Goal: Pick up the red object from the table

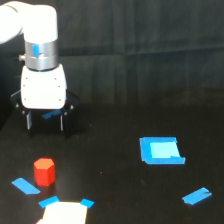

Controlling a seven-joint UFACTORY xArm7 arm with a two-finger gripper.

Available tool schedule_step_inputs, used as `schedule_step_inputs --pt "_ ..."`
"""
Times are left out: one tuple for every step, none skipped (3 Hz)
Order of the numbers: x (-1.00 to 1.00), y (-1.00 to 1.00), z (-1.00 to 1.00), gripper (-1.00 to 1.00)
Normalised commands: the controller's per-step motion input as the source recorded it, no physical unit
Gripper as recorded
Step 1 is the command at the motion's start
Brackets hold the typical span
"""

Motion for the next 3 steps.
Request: schedule_step_inputs --pt "0.35 -0.92 -1.00 1.00" --pt "0.97 -0.59 0.20 1.00" --pt "0.40 -0.92 0.25 1.00"
